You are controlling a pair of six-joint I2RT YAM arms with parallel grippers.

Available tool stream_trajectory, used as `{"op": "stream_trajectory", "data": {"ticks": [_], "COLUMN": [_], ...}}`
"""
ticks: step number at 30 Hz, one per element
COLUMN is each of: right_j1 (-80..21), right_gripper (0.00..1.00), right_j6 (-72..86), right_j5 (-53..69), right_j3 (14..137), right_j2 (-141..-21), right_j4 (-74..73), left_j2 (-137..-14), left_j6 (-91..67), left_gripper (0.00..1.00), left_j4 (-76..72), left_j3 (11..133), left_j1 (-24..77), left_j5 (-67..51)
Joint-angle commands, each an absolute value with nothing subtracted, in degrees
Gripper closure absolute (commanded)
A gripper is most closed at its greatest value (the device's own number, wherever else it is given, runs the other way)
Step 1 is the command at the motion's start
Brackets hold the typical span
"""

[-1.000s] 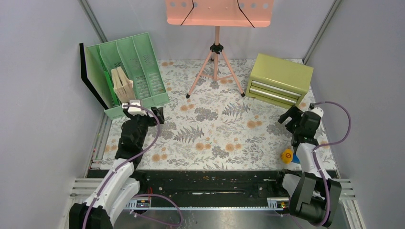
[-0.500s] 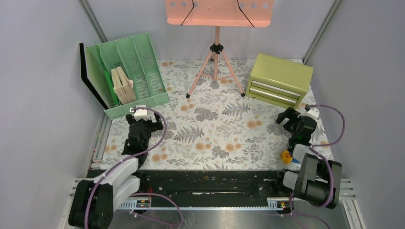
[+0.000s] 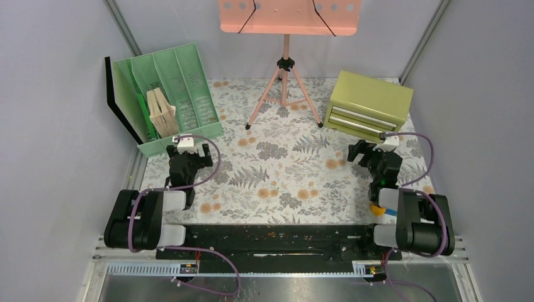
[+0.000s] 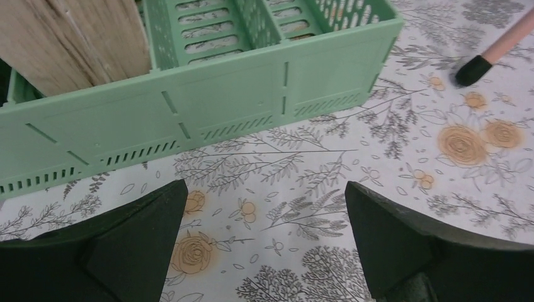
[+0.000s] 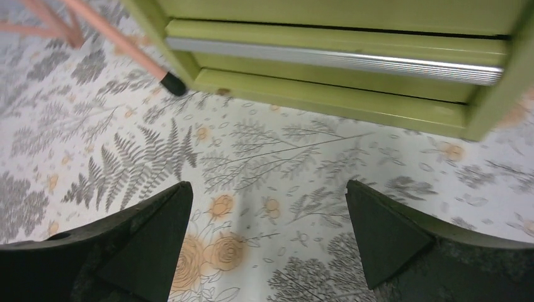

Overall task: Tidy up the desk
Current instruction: Reset both arms

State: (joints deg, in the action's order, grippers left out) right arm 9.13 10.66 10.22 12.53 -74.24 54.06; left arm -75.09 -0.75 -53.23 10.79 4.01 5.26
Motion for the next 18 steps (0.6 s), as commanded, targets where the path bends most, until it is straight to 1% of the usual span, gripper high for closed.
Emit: {"op": "stream_trajectory", "data": {"ticks": [1,3,5,7,18], "right_j1": [4.3,3.7,3.5,3.4,3.4], "right_gripper": [0.00,0.01,0.01,0.00,0.01], "right_j6": [2.3,1.0,1.1,1.0,1.0], "right_j5": [11.7,11.3,11.1,11.0,11.4], "right_j3": [13.2,16.6,15.9,16.4,16.1], "right_j2": [-78.9,-77.7,-78.5,-78.2,-78.3], "right_j4": [63.1,54.6,57.3,55.6,56.6], "left_j2": [-77.3,-77.2,-76.9,-77.2,-77.1], "left_j6": [-2.8,-2.7,-2.8,-2.7,-2.6], "left_gripper": [0.01,0.01,0.01,0.01,0.01], "left_j4": [-58.8,-58.2,-57.6,-58.4,-58.0], "left_j3": [14.7,15.0,15.0,14.9,15.0], "left_j1": [2.4,2.5,2.5,2.5,2.5], "left_j5": [4.4,4.4,4.4,4.4,4.4]}}
